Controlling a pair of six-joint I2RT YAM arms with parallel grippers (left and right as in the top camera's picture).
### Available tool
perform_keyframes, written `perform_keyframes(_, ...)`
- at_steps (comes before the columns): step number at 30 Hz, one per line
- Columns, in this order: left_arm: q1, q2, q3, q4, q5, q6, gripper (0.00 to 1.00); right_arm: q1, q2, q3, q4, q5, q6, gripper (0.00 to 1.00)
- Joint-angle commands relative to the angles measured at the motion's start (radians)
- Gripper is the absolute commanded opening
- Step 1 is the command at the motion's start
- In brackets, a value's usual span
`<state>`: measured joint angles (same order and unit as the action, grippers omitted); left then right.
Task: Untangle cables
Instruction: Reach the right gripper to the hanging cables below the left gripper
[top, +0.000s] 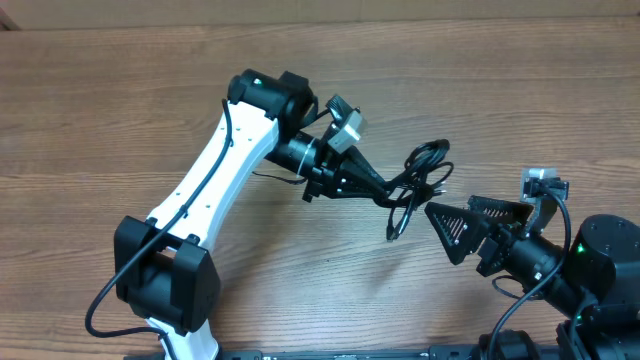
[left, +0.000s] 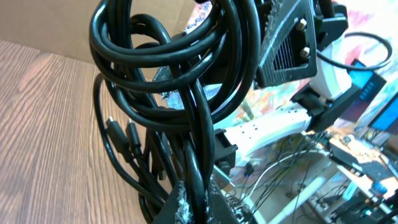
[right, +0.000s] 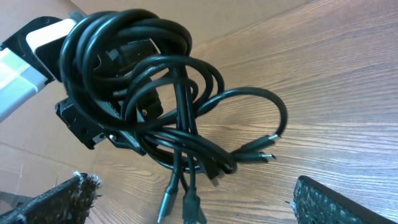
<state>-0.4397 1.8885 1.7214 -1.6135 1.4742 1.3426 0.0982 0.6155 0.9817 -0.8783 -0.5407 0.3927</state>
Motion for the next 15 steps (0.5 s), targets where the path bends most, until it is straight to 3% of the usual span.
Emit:
perform_keyframes(1,-0.031,-0.033,0.024,0.043,0.107,0.093,0.04,-0.002,-0.005,0.028,0.009,0.037,0.000,1.00)
perform_keyframes(15,-0.091,-0.033,0.024,0.106,0.107,0.094,0.04,-0.002,-0.004,0.027,0.006,0.223,-0.007,0.94)
